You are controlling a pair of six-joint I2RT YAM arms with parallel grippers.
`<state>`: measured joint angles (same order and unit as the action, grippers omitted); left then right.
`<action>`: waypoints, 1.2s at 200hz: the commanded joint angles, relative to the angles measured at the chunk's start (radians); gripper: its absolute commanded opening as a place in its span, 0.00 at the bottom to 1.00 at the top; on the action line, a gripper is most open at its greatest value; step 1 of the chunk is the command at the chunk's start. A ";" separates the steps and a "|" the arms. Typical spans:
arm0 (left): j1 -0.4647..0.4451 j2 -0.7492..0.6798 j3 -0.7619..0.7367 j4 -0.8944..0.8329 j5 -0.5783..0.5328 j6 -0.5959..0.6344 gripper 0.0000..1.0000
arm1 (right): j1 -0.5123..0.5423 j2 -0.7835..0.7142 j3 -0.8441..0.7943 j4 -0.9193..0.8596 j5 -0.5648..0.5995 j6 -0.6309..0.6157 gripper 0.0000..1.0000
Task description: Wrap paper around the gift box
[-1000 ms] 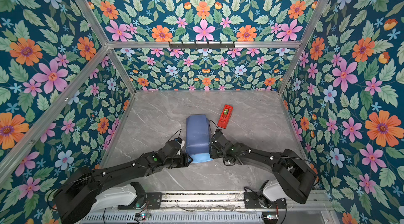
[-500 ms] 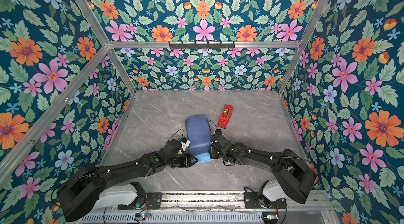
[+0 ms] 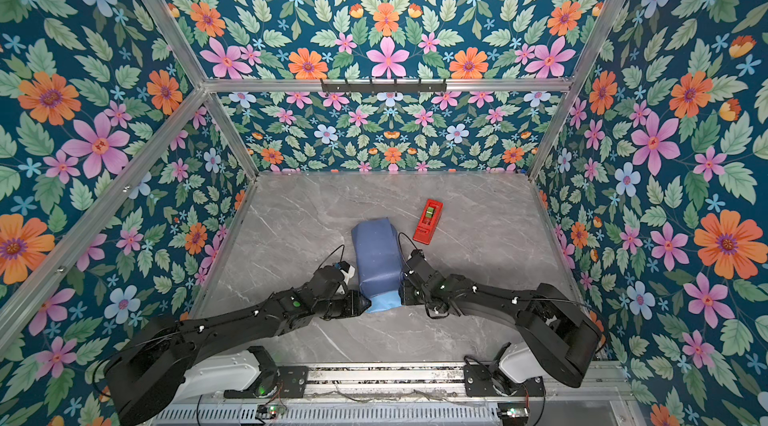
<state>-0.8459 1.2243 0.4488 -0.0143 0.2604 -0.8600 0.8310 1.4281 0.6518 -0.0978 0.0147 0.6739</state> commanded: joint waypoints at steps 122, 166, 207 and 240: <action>0.002 0.198 0.125 -0.045 -0.306 0.045 0.28 | 0.002 0.142 0.105 0.025 0.098 0.002 0.35; 0.001 0.202 0.138 -0.063 -0.308 0.071 0.32 | 0.001 0.163 0.116 0.017 0.098 0.003 0.34; 0.001 0.178 0.118 -0.068 -0.257 0.101 0.42 | 0.003 0.118 0.063 0.045 0.021 -0.010 0.43; 0.001 0.136 0.118 -0.085 -0.218 0.126 0.53 | 0.003 0.050 0.043 0.028 0.001 -0.028 0.52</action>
<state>-0.8448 1.3842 0.5632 -0.0784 0.0055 -0.7708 0.8341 1.5127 0.6983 -0.0635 0.0433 0.6720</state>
